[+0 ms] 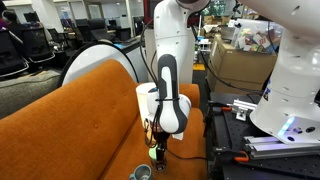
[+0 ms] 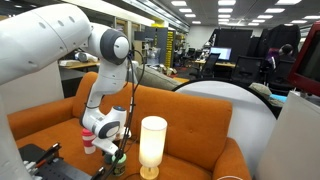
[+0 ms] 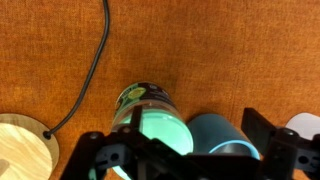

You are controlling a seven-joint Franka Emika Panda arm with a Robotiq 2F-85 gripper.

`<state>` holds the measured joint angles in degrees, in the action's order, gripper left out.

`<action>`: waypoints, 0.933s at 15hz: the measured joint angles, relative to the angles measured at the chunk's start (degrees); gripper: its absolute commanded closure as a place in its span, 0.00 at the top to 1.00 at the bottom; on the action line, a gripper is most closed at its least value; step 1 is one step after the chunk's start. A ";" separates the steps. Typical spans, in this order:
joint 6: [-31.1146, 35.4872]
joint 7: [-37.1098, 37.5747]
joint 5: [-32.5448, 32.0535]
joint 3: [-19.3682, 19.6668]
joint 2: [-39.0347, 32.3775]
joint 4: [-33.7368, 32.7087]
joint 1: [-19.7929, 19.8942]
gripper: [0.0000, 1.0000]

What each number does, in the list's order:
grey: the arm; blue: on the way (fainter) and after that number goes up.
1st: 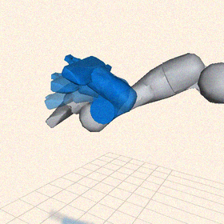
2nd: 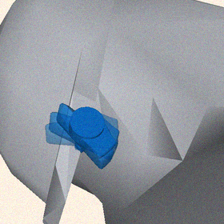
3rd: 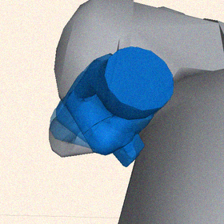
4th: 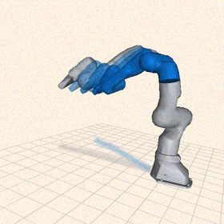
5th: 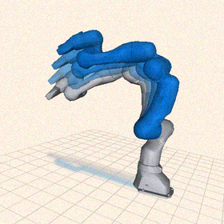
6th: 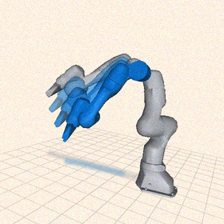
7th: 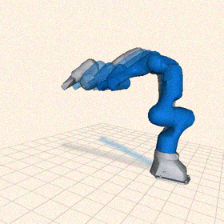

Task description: Place the green lid on the couch

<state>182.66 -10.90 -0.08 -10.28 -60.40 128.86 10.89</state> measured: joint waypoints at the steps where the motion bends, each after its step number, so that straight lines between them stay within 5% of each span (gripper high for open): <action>1: 0.00 0.00 -0.01 0.00 0.00 0.00 0.00 1.00; 14: 0.03 4.80 0.01 2.21 -0.28 -2.76 -0.13 1.00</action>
<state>182.69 -6.09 -0.07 -8.07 -60.68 126.10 10.76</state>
